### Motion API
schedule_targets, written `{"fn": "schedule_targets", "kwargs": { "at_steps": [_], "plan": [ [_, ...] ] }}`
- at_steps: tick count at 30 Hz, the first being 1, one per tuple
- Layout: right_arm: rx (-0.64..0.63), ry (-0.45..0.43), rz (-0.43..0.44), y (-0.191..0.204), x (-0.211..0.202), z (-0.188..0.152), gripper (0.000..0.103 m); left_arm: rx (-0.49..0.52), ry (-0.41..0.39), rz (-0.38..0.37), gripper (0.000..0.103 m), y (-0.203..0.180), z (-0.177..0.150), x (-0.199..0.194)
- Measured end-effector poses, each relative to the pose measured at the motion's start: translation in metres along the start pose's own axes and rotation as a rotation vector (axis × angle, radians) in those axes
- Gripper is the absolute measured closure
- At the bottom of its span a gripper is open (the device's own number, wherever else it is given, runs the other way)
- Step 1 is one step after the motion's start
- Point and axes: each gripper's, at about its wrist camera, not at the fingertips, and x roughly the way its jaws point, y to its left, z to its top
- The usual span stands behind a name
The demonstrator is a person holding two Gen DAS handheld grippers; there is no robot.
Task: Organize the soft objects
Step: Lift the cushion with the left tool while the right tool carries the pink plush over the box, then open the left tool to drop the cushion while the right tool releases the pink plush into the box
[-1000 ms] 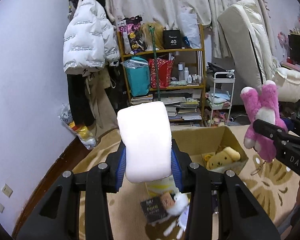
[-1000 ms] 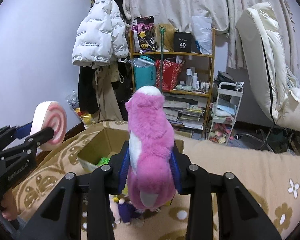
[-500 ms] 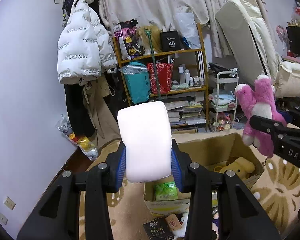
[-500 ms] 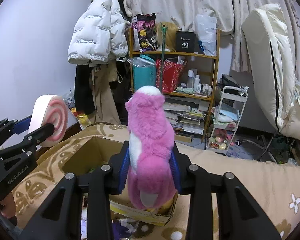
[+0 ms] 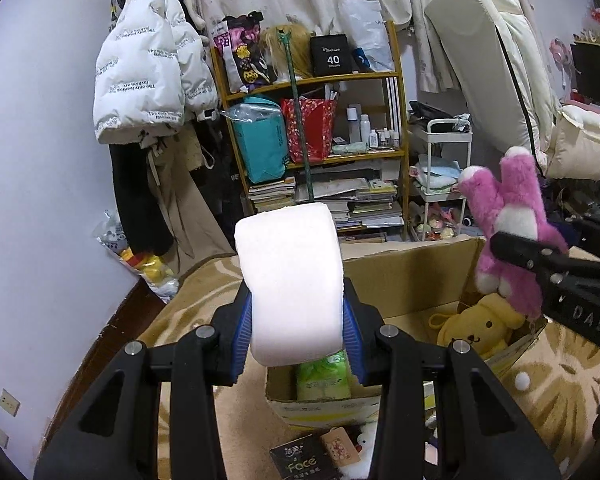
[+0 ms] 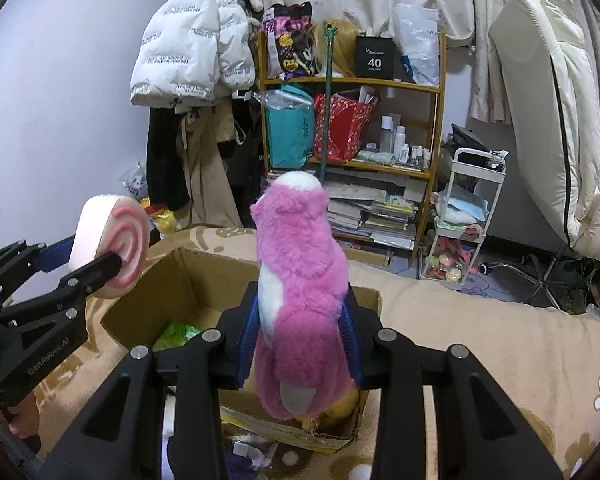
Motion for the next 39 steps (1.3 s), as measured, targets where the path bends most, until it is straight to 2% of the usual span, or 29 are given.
{"fn": "schedule_targets", "kwargs": {
  "at_steps": [11,14,32,39],
  "plan": [
    [-0.008,0.025,0.017,0.003,0.009,-0.004,0.064,-0.026,0.055,-0.038,0.065,0.002,-0.009,0.017],
    [0.023,0.034,0.047,-0.001,0.013,-0.004,0.064,-0.003,0.067,-0.029,0.065,-0.003,-0.013,0.021],
    [0.041,0.096,0.097,-0.006,0.040,-0.021,0.062,0.033,0.194,-0.103,0.063,-0.022,-0.037,0.050],
    [0.033,0.130,0.109,-0.004,0.046,-0.027,0.062,-0.008,0.219,-0.122,0.059,-0.016,-0.038,0.053]
  ]
}}
